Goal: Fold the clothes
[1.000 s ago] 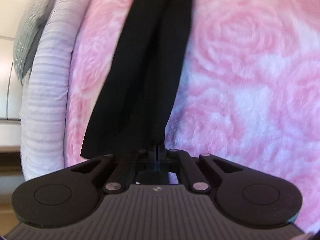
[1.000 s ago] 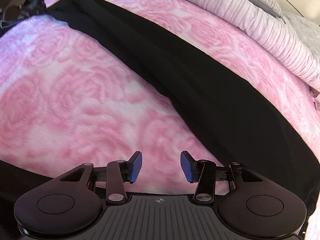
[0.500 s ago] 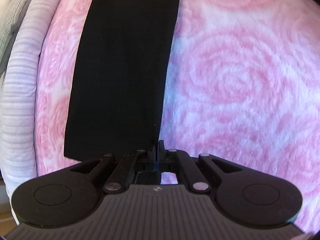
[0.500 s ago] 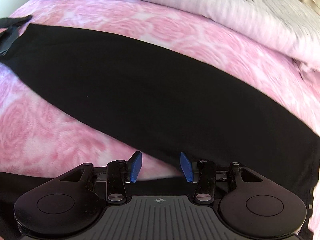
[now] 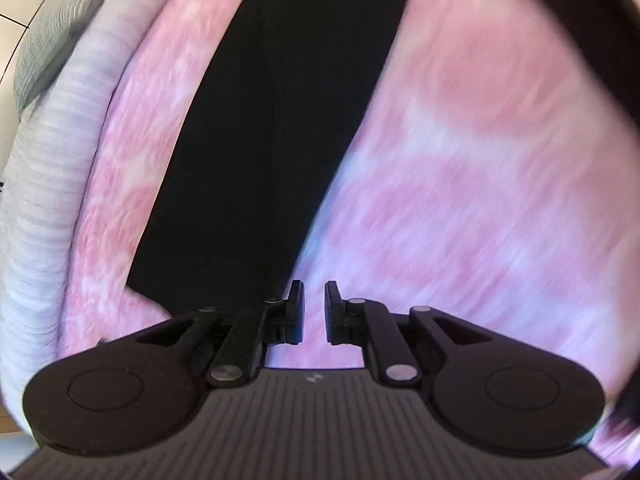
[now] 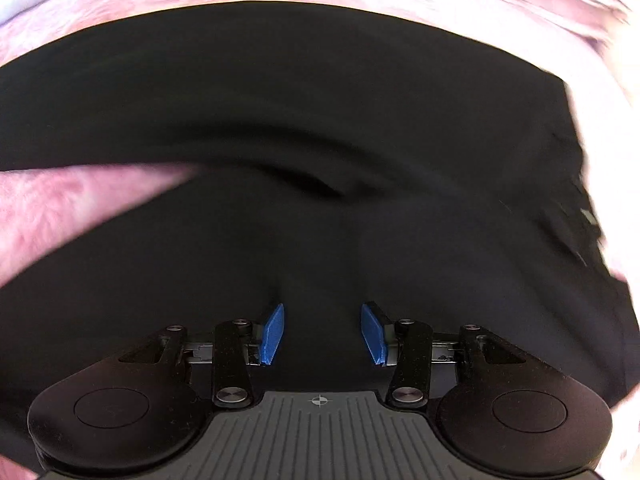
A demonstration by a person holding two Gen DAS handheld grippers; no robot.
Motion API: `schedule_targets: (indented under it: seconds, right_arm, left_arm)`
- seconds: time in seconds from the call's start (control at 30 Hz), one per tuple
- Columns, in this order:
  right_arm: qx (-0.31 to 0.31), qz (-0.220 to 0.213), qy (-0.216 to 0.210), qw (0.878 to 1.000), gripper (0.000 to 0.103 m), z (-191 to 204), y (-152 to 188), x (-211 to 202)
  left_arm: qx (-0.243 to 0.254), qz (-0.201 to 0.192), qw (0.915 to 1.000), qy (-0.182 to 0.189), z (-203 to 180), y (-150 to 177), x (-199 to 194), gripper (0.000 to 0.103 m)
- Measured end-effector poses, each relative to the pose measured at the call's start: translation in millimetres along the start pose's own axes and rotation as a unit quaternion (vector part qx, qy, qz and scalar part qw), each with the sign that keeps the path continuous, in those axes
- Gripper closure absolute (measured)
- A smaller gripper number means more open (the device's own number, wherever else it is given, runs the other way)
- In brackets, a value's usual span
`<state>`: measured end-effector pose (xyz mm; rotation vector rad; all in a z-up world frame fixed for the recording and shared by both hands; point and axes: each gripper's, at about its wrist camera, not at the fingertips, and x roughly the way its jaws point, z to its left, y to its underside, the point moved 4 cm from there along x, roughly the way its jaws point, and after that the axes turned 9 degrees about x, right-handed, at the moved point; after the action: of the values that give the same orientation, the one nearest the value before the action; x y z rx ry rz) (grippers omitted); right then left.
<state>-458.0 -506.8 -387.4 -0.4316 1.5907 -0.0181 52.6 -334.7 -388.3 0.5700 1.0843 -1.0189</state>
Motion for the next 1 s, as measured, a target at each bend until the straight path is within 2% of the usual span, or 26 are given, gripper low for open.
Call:
schedule_targets:
  seconds: [0.13,0.23,0.3,0.37,0.47,0.6,0.7,0.77,0.83,0.93,1.0]
  right_arm:
    - [0.067,-0.019,0.019,0.997,0.056,-51.9,35.3,-38.5]
    - [0.140,-0.035,0.027,0.989,0.056,-103.7,57.4,-63.4]
    - [0.181,-0.038,0.027,0.982,0.056,-136.5,67.2,-71.8]
    - [0.178,-0.038,0.016,0.983,0.056,-156.7,70.0,-70.6]
    - [0.153,-0.037,-0.004,0.987,0.056,-178.2,72.5,-65.0]
    - [0.075,-0.034,-0.040,0.996,0.056,-178.2,76.3,-58.4]
    - [-0.008,-0.046,-0.081,0.996,0.056,-151.4,77.4,-61.6]
    - [-0.072,-0.049,-0.117,0.989,0.056,-115.3,80.0,-65.8]
    - [-0.138,-0.054,-0.155,0.977,0.056,-71.6,81.3,-72.7]
    - [-0.232,-0.066,-0.205,0.949,0.056,-4.2,86.0,-85.5]
    - [-0.281,-0.075,-0.228,0.929,0.056,36.4,92.8,-95.2]
  left_arm:
    - [-0.011,-0.056,0.9981,0.022,-31.1,-56.5,-23.1,0.083]
    - [-0.011,-0.089,0.9951,0.042,-57.4,-98.2,-37.1,0.074]
    - [-0.021,-0.101,0.9931,0.056,-77.2,-124.2,-48.7,0.073]
    - [-0.037,-0.107,0.9912,0.068,-100.1,-144.1,-59.8,0.071]
    - [-0.062,-0.088,0.9912,0.077,-137.6,-156.0,-72.9,0.069]
    - [-0.120,-0.026,0.9898,0.072,-177.5,-141.1,-90.3,0.065]
    - [-0.167,0.007,0.9841,0.059,-195.5,-119.1,-107.3,0.055]
    - [-0.180,0.022,0.9825,0.043,-203.0,-104.5,-115.6,0.051]
    - [-0.161,0.030,0.9860,0.031,-212.1,-90.2,-120.4,0.050]
    - [-0.132,0.032,0.9905,0.021,-224.0,-69.8,-124.6,0.049]
    - [-0.142,0.012,0.9896,0.021,-224.9,-60.2,-127.9,0.049]
